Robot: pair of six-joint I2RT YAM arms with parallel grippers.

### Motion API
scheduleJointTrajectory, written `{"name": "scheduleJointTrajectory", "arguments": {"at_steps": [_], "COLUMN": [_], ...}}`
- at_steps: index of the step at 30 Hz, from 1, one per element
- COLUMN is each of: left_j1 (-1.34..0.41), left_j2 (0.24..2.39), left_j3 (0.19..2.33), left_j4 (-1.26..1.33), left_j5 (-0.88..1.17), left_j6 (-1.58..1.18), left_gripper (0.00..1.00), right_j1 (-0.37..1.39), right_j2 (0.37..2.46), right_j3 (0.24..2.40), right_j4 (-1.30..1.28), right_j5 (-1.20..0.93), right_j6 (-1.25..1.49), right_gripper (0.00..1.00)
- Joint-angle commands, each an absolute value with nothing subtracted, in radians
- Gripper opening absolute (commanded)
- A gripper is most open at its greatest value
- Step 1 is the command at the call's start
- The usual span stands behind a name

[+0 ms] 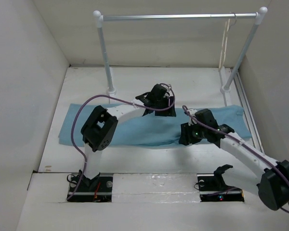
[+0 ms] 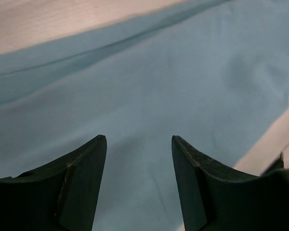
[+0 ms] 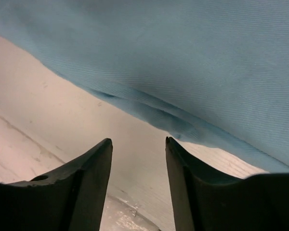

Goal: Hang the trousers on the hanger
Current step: Fold the trousers at the center of the board.

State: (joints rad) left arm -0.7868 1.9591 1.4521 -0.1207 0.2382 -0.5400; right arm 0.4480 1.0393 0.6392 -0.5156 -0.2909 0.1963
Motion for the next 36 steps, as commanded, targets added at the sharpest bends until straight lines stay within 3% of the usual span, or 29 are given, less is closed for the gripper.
{"name": "scheduleJointTrajectory", "arguments": {"at_steps": [1, 8, 11, 12, 14, 23, 30, 32, 33, 36], "left_j1": [-0.75, -0.723, -0.701, -0.701, -0.692, -0.612, -0.603, -0.603, -0.603, -0.603], "left_j2": [2.017, 2.086, 2.092, 2.094, 2.095, 2.158, 2.18, 2.177, 2.172, 2.135], "left_j3": [1.494, 1.483, 1.463, 1.459, 1.451, 1.476, 1.494, 1.497, 1.497, 1.494], "left_j4": [-0.094, -0.091, -0.074, -0.069, -0.069, -0.067, -0.087, -0.097, -0.098, -0.106], "left_j5": [0.33, 0.311, 0.308, 0.307, 0.302, 0.299, 0.279, 0.275, 0.278, 0.291], "left_j6": [-0.546, -0.552, -0.568, -0.574, -0.574, -0.598, -0.586, -0.586, -0.584, -0.577], "left_gripper": [0.52, 0.52, 0.51, 0.51, 0.51, 0.51, 0.51, 0.51, 0.51, 0.51], "right_j1": [0.503, 0.537, 0.577, 0.587, 0.626, 0.825, 0.893, 0.893, 0.893, 0.914], "right_j2": [1.109, 1.221, 1.235, 1.238, 1.232, 1.102, 1.13, 1.161, 1.175, 1.187], "right_j3": [0.672, 0.71, 0.706, 0.704, 0.696, 0.638, 0.477, 0.52, 0.546, 0.656], "right_j4": [-0.417, -0.449, -0.468, -0.474, -0.483, -0.722, -0.6, -0.603, -0.617, -0.713], "right_j5": [-0.166, 0.044, 0.115, 0.135, 0.179, 0.111, -0.057, -0.031, -0.019, -0.006], "right_j6": [0.238, 0.311, 0.351, 0.365, 0.397, 0.492, 0.572, 0.572, 0.565, 0.526], "right_gripper": [0.55, 0.51, 0.31, 0.15, 0.0, 0.0, 0.0, 0.14, 0.3, 0.47]}}
